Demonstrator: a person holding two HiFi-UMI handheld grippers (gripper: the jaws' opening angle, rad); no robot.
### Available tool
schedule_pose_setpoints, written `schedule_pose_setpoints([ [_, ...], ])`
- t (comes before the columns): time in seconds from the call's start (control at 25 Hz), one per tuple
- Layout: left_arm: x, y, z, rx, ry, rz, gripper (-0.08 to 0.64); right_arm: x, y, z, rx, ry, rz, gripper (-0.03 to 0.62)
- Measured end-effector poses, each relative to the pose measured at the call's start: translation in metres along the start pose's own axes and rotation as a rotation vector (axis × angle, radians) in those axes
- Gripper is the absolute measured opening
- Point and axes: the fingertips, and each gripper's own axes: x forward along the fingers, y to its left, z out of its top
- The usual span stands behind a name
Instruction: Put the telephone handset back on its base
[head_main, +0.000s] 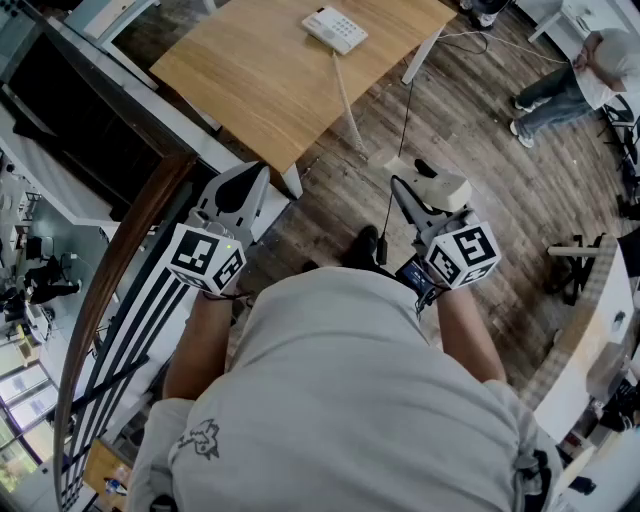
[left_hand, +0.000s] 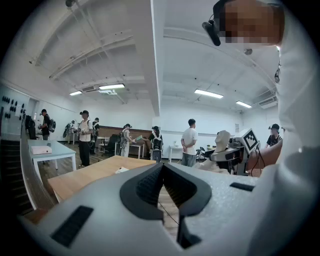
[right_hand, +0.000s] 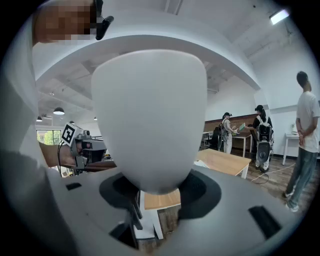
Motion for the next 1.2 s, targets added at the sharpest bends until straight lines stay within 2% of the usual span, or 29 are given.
schedule_pose_setpoints([
  [0.72, 0.010, -0.002, 0.000, -0.005, 0.007, 0.007, 0.006, 0.004, -0.005, -0.001, 0.008, 0.003, 0.030, 0.221],
  [0.96, 0.040, -0.005, -0.004, -0.025, 0.030, 0.011, 0.006, 0.007, -0.043, -0.003, 0.020, 0.021, -0.005, 0.221],
  [1.2, 0.088, -0.008, -0.013, -0.046, 0.054, 0.030, 0.006, 0.017, -0.090, -0.012, 0.040, 0.039, 0.025, 0.221],
])
